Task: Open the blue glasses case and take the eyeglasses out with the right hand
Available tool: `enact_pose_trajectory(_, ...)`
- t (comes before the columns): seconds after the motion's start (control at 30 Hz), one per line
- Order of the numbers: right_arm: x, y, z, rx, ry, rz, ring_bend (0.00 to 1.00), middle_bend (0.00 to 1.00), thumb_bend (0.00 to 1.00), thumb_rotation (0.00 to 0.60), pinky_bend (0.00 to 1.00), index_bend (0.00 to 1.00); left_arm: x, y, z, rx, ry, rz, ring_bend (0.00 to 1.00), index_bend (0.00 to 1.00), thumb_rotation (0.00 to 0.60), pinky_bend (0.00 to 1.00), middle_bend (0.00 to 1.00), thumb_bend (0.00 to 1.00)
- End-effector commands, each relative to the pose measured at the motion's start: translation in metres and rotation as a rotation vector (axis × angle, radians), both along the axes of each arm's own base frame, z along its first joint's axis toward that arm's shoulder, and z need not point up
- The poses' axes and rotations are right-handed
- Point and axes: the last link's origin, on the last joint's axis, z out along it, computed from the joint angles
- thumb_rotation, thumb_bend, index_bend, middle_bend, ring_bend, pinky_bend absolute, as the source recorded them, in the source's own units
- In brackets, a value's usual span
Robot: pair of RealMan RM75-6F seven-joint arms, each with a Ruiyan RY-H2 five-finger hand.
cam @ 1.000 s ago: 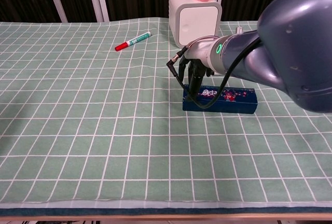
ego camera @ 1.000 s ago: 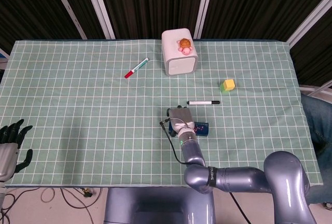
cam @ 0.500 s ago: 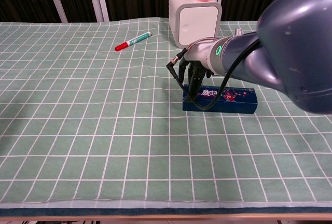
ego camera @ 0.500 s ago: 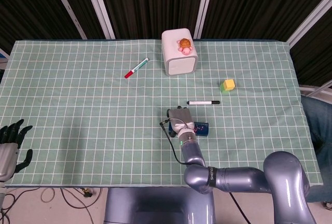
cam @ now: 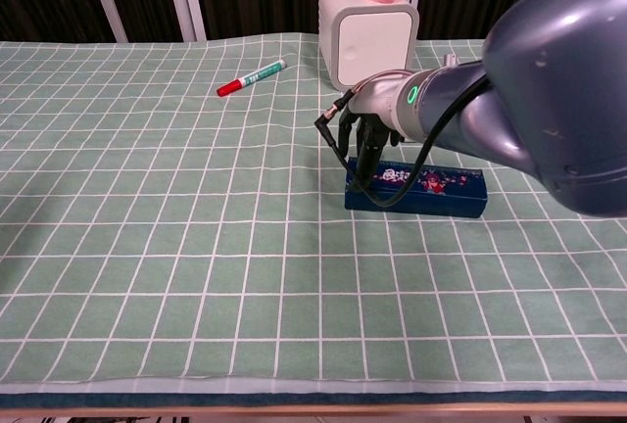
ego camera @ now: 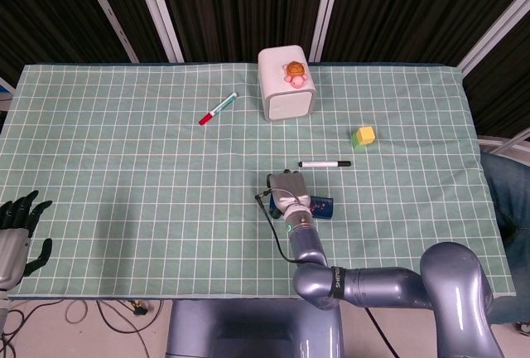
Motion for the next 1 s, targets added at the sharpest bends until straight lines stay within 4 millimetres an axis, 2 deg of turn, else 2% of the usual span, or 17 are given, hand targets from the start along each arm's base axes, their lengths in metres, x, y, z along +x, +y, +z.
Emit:
enact_pose_trajectory(0.03, 0.000, 0.000, 0.000, 0.001, 0.000, -0.001, 0.21, 0.46, 0.34, 0.600, 0.24, 0.35, 0.000, 0.000, 0.000, 0.000, -0.001, 0.001, 0.00, 0.15, 0.600, 0.03, 0.00, 0.46)
enact_pose_trajectory(0.4, 0.005, 0.000, 0.005, 0.024, 0.009, 0.007, 0.22, 0.46, 0.38, 0.600, 0.24, 0.37, 0.000, 0.000, 0.000, -0.001, -0.001, 0.002, 0.00, 0.15, 0.600, 0.05, 0.00, 0.46)
enact_pose_trajectory(0.57, 0.007, -0.001, 0.008, 0.042, 0.029, 0.015, 0.23, 0.45, 0.45, 0.600, 0.24, 0.38, 0.000, 0.000, 0.000, 0.000, -0.002, 0.002, 0.00, 0.15, 0.600, 0.05, 0.00, 0.46)
enact_pose_trajectory(0.73, 0.008, -0.001, 0.010, 0.062, 0.050, 0.020, 0.23, 0.45, 0.61, 0.600, 0.24, 0.39, 0.000, 0.000, 0.000, -0.001, -0.002, 0.002, 0.00, 0.15, 0.600, 0.05, 0.00, 0.46)
enact_pose_trajectory(0.8, 0.009, -0.001, 0.011, 0.072, 0.061, 0.025, 0.23, 0.45, 0.64, 0.600, 0.24, 0.39, 0.000, 0.000, 0.000, -0.001, -0.001, 0.002, 0.00, 0.15, 0.600, 0.05, 0.00, 0.46)
enact_pose_trajectory(1.0, 0.012, -0.001, 0.014, 0.095, 0.064, 0.035, 0.23, 0.45, 0.67, 0.600, 0.24, 0.40, 0.000, 0.000, 0.000, -0.002, -0.001, 0.002, 0.00, 0.15, 0.600, 0.05, 0.00, 0.46)
